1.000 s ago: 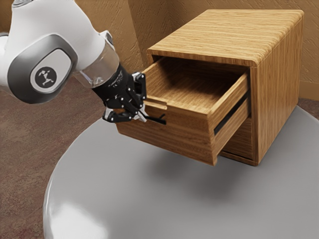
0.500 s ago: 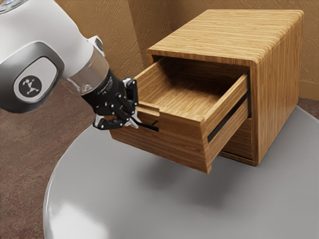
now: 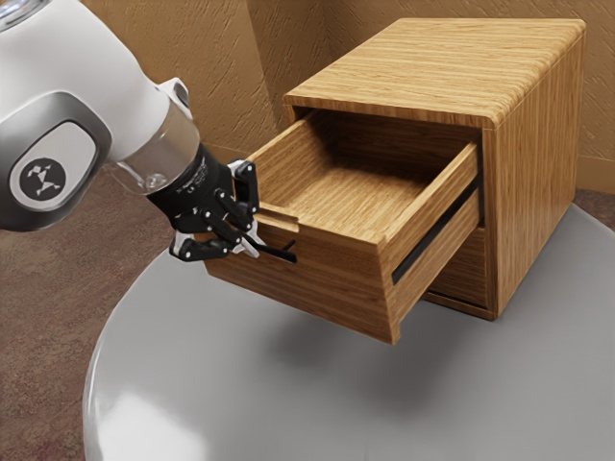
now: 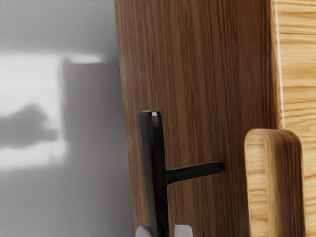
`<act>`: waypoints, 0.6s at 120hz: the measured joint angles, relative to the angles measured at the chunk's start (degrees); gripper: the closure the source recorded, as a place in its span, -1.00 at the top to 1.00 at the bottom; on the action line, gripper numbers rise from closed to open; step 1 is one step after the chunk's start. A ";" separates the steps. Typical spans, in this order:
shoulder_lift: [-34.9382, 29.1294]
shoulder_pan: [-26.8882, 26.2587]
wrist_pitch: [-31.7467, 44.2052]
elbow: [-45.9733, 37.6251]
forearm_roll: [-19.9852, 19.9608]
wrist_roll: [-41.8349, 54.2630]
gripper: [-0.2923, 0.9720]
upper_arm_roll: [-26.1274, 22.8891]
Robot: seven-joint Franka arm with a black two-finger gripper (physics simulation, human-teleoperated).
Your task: Pull the drawer handle with one arm to open the drawer
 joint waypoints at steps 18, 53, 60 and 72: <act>-0.27 -0.04 0.02 -0.01 -0.03 0.10 -0.65 0.01; -4.01 -0.05 -0.07 0.08 -0.02 0.32 -0.32 -0.41; -4.16 -0.06 -0.16 0.93 0.00 0.35 -0.17 -0.66; -1.60 0.31 -1.84 6.86 0.19 0.41 0.09 -0.76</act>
